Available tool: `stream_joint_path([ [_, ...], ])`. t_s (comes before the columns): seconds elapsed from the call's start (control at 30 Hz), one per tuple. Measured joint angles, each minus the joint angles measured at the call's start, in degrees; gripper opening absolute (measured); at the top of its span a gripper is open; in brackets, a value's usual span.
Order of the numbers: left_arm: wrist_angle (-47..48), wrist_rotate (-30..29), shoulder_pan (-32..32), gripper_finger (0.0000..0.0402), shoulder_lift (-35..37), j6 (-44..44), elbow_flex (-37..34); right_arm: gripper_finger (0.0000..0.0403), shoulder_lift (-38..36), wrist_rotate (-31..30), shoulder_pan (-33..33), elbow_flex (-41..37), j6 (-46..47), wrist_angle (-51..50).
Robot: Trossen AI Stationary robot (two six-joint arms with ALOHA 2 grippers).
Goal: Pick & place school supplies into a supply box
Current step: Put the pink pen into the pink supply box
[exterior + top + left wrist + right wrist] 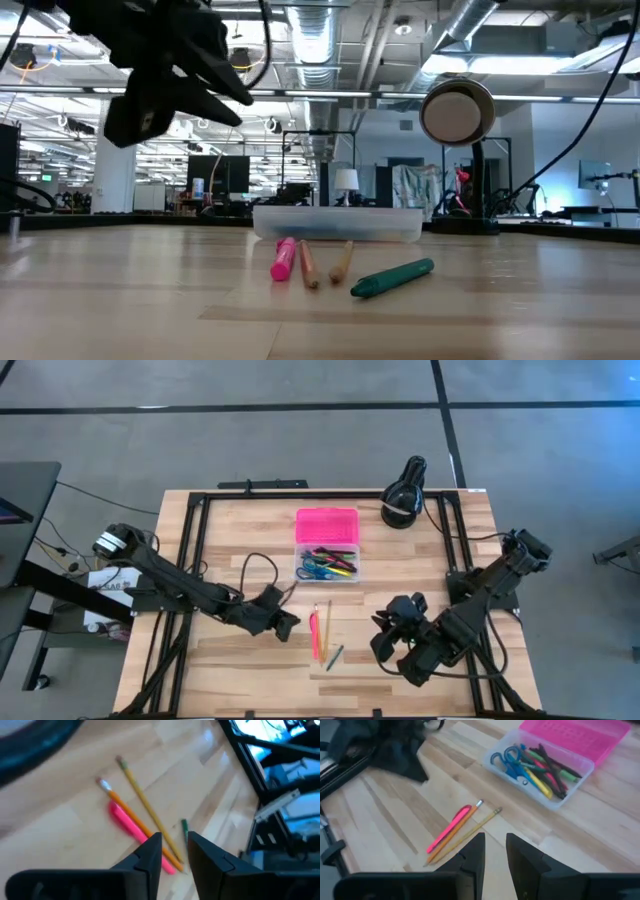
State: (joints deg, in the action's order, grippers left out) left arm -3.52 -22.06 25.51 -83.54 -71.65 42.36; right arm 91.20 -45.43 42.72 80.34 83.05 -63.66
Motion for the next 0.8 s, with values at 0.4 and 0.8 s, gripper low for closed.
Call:
stream_joint_path([
  [0.4, -1.38, 7.98, -0.81, 0.0185, -17.71, -0.19, 7.80, 0.0070, 0.02, 0.07, -0.11, 0.00, 0.04, -4.07],
  [0.8, 16.45, 9.89, -0.72, 0.0196, -27.51, 2.78, 23.22, 0.0070, 0.00, 0.57, 0.42, 0.00, 0.07, -4.53],
])
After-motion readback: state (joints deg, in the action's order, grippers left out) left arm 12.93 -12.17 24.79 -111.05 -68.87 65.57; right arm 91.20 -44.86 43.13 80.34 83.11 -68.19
